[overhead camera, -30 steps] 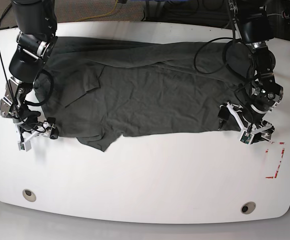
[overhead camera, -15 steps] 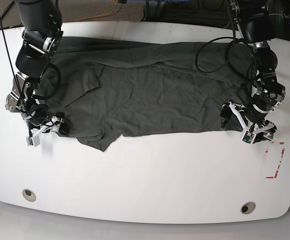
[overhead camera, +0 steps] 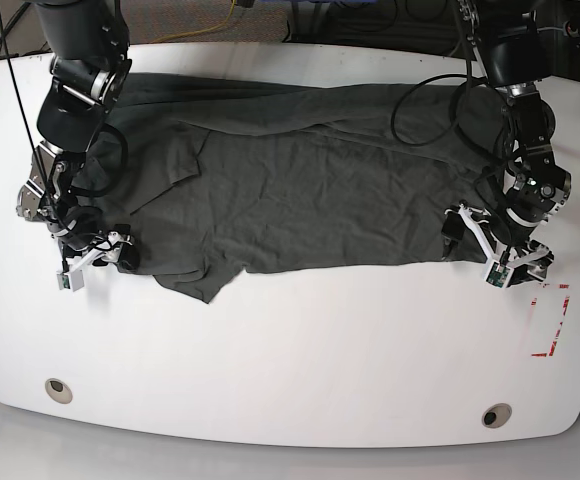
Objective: Layout the t-shirt on the table in an organized manner, then fold the t-shirt properly
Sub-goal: 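Lower both grippers to the shirt's hem-side edge and grasp it, then adjust both grippers' grip on the hem-side edge corners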
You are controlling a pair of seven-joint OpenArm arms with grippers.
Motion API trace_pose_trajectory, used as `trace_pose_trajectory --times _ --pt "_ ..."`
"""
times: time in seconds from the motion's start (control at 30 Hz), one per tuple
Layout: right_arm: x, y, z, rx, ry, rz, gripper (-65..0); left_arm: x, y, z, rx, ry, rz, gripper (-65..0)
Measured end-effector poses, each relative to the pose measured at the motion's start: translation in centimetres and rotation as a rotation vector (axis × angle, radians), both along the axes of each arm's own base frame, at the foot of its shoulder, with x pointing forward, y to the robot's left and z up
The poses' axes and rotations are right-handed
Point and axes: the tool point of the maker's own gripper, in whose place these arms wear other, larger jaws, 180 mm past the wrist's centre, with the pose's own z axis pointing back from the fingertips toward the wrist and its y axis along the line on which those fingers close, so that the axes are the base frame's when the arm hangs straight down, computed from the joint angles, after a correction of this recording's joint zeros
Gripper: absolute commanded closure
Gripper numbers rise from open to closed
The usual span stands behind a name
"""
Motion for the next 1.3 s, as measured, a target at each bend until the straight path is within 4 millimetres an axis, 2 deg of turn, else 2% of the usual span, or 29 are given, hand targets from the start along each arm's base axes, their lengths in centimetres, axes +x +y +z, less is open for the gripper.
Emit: trace_pose_trajectory --times 0.23,0.33,0.4,0.6,0.73,0.8,1.07,1.3 --pt "-0.3 0.0 -0.3 -0.003 0.013 0.003 -11.8 0.1 2.6 0.9 0.004 -0.024 0.071 -61.6" --pt "-0.7 0.2 -0.7 0.001 0.022 0.004 -5.0 0.5 2.8 1.4 0.008 -0.033 0.074 -61.6" --pt "-0.7 0.3 -0.7 0.009 0.016 0.001 -2.9 0.6 2.6 1.5 0.005 -0.038 0.070 -61.6" --pt "-0.8 0.3 -0.8 0.014 0.017 0.002 -2.8 0.6 2.2 1.3 -0.008 -0.038 0.068 -61.8" --pt "-0.8 0.3 -0.8 0.014 0.017 0.002 -2.8 1.2 3.2 1.7 -0.010 -0.056 0.125 -62.4" --pt "-0.8 0.3 -0.8 0.014 0.017 0.002 -2.8 1.4 3.5 1.4 -0.018 -0.051 0.144 -65.0" --pt "-0.8 0.3 -0.8 0.014 0.017 0.002 -2.8 1.3 3.7 -1.9 -0.062 0.037 0.168 -65.0" --pt "-0.8 0.3 -0.8 0.014 0.017 0.002 -2.8 0.8 3.8 -3.6 -0.081 0.083 0.177 -65.0"
